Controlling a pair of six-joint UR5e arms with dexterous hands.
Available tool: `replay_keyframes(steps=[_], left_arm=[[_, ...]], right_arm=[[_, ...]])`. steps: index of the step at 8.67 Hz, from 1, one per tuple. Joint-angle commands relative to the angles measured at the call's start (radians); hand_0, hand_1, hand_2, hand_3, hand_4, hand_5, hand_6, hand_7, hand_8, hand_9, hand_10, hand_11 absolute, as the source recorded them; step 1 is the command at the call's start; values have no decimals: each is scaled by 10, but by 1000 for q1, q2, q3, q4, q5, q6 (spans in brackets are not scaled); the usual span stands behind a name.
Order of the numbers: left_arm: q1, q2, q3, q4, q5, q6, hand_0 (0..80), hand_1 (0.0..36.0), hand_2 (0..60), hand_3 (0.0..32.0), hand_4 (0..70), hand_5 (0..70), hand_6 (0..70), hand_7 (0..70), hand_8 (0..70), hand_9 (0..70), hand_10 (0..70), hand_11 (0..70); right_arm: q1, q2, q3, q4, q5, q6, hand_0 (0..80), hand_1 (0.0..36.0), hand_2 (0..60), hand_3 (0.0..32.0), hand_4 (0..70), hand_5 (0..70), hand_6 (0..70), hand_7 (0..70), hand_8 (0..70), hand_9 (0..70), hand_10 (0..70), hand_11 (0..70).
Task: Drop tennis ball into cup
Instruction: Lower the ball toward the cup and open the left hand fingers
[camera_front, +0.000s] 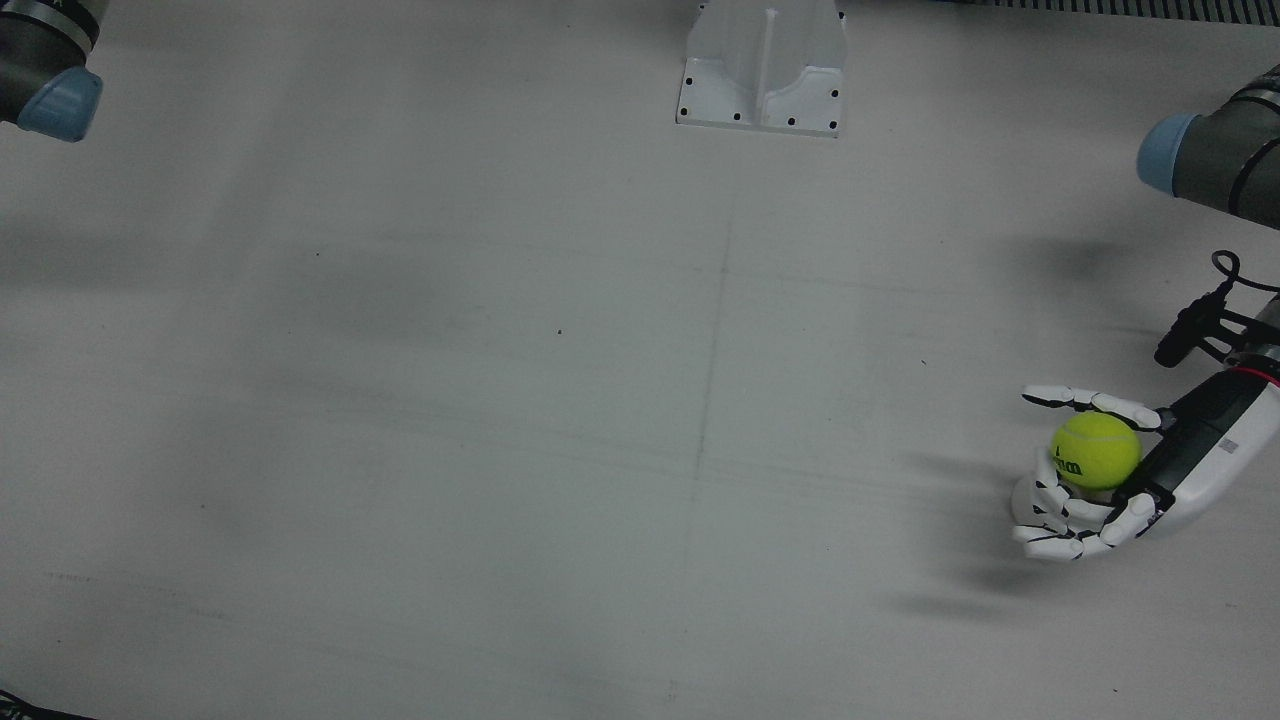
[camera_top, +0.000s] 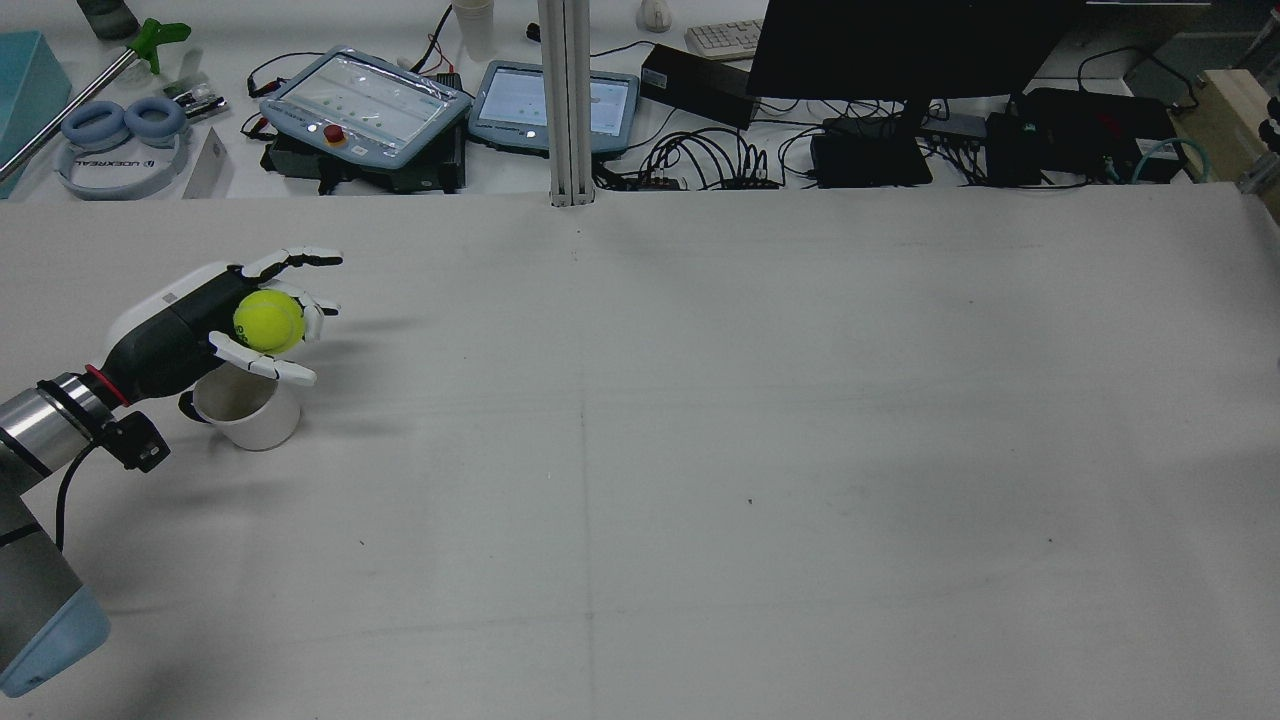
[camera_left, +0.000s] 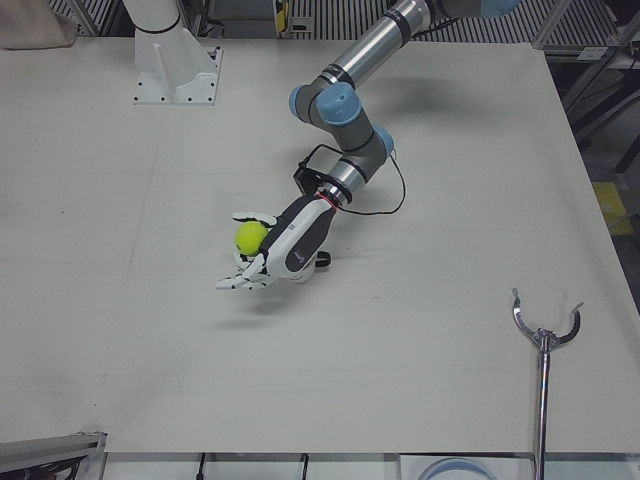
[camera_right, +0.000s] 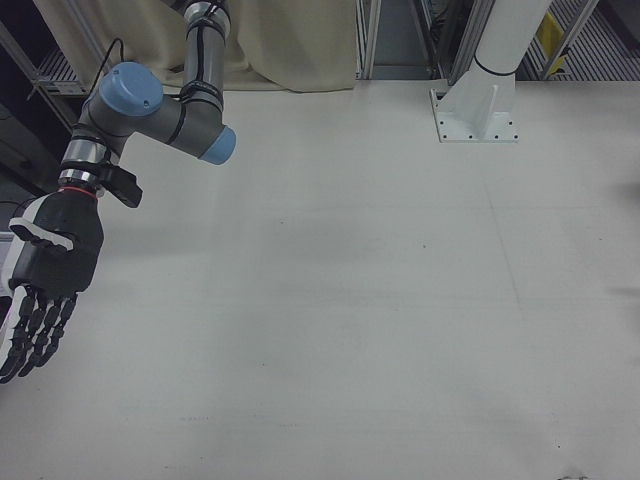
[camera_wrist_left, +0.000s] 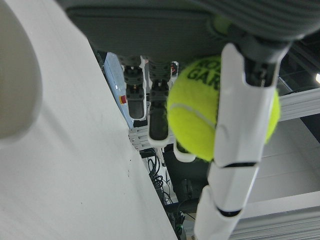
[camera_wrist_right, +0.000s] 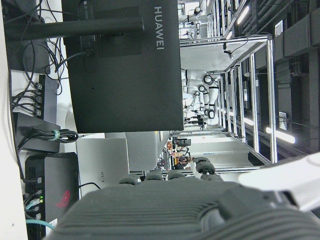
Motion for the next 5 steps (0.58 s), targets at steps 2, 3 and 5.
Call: replay_keyframes(steps=[2, 3, 5], left_arm=[[-4, 5, 32, -27, 0, -8, 657, 247, 139, 0, 69, 254, 700, 700, 419, 511, 164, 266], [-7, 28, 32, -42, 0, -9, 659, 250, 132, 0, 66, 246, 700, 700, 411, 508, 164, 265], [-8, 84, 30, -82, -2, -11, 664, 251, 136, 0, 64, 250, 700, 700, 417, 507, 163, 264]], right_arm=[[0, 0, 0, 0, 0, 0, 0, 0, 0, 0, 0, 0, 0, 0, 0, 0, 0, 0], [0, 0, 0, 0, 0, 0, 0, 0, 0, 0, 0, 0, 0, 0, 0, 0, 0, 0], [0, 0, 0, 0, 0, 0, 0, 0, 0, 0, 0, 0, 0, 0, 0, 0, 0, 0]])
